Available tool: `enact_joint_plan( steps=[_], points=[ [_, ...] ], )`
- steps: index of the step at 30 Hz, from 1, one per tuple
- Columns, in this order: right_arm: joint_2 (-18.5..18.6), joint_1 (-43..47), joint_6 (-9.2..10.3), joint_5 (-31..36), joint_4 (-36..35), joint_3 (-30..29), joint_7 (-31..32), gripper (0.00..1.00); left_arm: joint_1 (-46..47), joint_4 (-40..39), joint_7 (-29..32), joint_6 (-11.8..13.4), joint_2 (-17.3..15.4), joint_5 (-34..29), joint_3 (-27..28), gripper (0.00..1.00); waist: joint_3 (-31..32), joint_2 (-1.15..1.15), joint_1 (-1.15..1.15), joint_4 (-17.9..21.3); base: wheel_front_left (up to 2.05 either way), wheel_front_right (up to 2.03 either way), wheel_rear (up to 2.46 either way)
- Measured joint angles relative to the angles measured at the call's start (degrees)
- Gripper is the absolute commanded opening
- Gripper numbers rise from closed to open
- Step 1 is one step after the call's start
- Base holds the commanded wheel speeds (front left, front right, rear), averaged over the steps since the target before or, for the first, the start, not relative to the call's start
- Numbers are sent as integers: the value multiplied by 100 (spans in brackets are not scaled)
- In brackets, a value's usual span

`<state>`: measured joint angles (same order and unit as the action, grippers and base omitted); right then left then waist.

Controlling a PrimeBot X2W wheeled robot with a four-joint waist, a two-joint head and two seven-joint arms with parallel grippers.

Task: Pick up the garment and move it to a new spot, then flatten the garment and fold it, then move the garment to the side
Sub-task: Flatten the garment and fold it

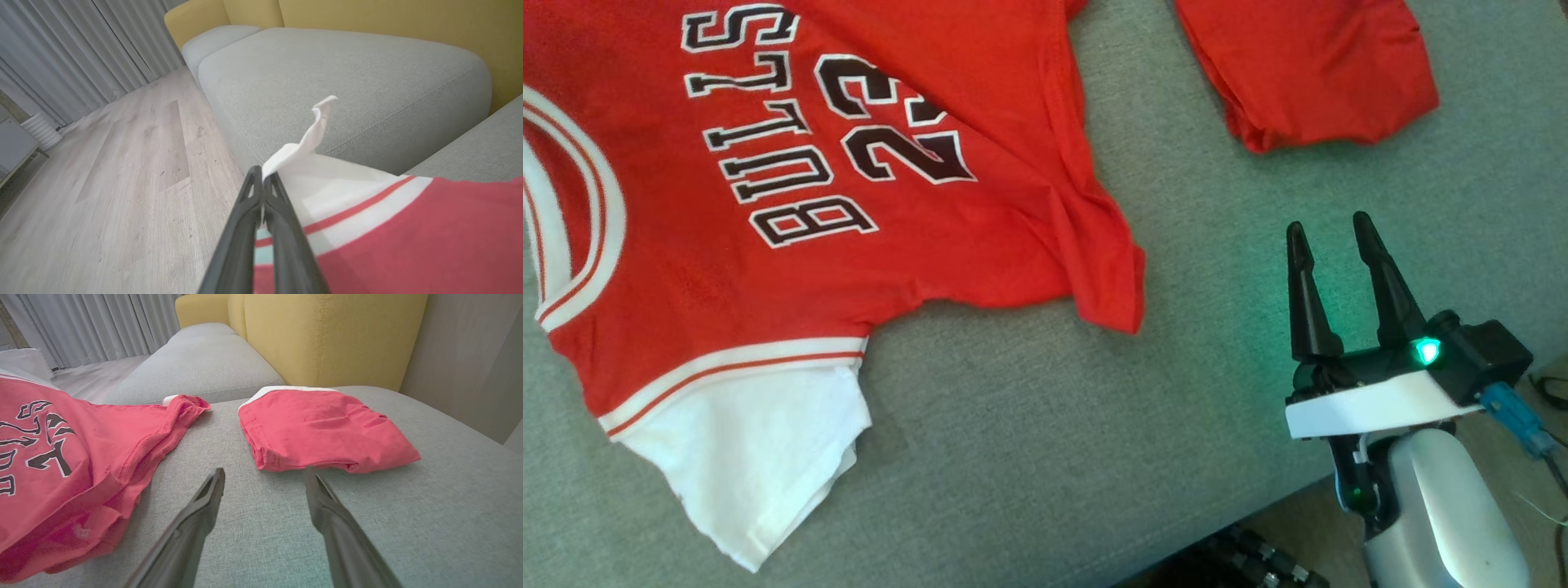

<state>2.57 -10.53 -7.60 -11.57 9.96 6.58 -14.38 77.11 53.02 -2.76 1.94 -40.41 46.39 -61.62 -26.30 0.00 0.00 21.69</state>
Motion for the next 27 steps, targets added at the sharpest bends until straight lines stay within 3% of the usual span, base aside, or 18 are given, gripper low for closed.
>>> enact_joint_plan(
  steps=[1,8,17,27],
  points=[
    [0,0,0,1,1,-1,0,100,18,88,-92,2,54,-19,3,100,6,0,0,-6,0,0,0],
    [0,-3,0,119,0,-11,0,100,21,543,-879,-32,547,-112,45,100,45,0,0,-195,0,0,0],
    [2,-100,0,425,12,-243,0,100,-417,412,-1163,-133,1127,22,420,100,342,0,0,-747,0,0,0],
    [3,2,0,635,214,-611,2,100,-2789,-1475,-1188,524,1298,-499,1679,100,1067,0,-1,-1722,0,0,0]
  ],
)
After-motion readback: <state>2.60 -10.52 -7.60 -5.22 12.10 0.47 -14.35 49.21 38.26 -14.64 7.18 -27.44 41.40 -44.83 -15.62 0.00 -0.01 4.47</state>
